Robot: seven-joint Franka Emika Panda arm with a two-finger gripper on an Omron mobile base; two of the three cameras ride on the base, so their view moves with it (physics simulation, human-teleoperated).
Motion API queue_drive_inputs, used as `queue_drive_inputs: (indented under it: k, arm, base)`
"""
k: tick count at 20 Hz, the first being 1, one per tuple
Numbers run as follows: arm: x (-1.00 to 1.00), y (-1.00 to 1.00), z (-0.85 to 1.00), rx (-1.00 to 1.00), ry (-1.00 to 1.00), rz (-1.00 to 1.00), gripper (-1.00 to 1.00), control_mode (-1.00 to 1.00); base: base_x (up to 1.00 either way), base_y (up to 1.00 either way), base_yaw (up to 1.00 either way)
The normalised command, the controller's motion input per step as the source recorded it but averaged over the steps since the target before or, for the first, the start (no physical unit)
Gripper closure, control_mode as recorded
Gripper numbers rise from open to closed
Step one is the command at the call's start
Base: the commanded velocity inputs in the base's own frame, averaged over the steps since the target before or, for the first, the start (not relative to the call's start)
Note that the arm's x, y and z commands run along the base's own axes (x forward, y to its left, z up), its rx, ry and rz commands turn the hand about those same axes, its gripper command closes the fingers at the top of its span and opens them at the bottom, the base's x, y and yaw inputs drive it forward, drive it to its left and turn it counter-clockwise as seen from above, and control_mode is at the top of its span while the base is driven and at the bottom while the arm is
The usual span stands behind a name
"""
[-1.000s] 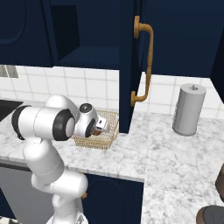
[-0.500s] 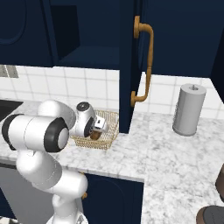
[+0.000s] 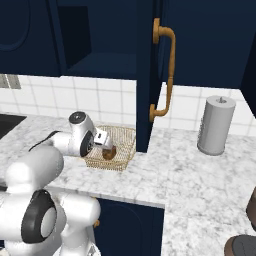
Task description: Open the cabinet, pick up the bread from the cabinet and place it in the basket. Then move the basket to the dining counter.
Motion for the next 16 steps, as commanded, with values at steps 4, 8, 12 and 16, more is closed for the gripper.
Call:
queue_drive_inputs:
  k: [4, 8, 12, 16]
  arm:
    - [-0.96, 0.37, 0.35, -0.09, 0.00, 0.07, -1.00, -1.00]
    - [-0.97, -0.37, 0.25, 0.00, 0.00, -0.05, -1.00, -1.00]
    - [-0.16, -0.29, 0.29, 0.14, 0.02, -0.23, -1.00, -1.00]
    - [0.03, -0.11, 0.13, 0.32, 0.02, -0.23, -1.00, -1.00]
  base:
    - [0.00, 0.00, 0.00]
    - [0.00, 0.00, 0.00]
    - [0.00, 0.00, 0.00]
    - [0.00, 0.00, 0.00]
